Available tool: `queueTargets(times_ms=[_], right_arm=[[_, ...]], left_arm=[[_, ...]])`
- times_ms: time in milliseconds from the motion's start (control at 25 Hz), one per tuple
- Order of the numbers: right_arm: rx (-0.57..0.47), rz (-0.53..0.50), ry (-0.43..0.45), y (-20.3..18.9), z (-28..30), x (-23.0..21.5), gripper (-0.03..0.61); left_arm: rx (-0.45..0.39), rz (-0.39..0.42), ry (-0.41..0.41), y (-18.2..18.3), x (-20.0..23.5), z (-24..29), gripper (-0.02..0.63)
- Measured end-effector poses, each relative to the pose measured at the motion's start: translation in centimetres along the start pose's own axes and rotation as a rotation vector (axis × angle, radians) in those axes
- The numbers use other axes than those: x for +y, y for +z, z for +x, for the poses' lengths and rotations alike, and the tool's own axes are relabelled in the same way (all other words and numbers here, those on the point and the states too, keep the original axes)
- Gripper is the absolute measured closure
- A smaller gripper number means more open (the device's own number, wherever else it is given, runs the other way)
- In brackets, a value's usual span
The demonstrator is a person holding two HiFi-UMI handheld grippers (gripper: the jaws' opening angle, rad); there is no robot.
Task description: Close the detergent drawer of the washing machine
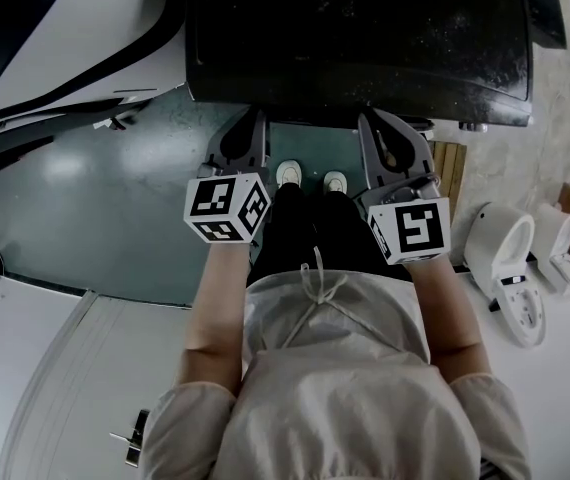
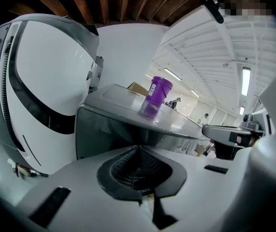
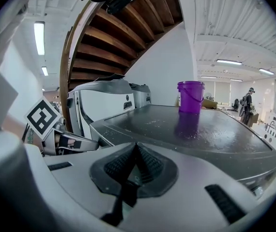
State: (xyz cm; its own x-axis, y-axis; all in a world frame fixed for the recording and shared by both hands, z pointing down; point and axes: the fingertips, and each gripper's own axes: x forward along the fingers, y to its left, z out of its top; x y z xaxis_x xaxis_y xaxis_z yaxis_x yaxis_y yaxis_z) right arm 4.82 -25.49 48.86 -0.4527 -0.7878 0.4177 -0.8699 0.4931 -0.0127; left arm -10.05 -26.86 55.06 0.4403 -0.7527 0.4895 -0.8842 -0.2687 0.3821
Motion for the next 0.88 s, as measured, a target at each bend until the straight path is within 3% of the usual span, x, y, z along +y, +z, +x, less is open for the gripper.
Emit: queueTargets(times_ms=[360,880], right_arm=[[0.023,0.017,0.003,1.5,-1.6,1.3,0.572],[-0.153,-0.007,0.054,9.7,-6.6,1.3,0.572]], left_arm=[[0.036,0.087,-0.005,1.6,-0.2,-1.3,0.595],[-0.111,0.317,-0.113,10.9,-7.4,-10.1,0.595]])
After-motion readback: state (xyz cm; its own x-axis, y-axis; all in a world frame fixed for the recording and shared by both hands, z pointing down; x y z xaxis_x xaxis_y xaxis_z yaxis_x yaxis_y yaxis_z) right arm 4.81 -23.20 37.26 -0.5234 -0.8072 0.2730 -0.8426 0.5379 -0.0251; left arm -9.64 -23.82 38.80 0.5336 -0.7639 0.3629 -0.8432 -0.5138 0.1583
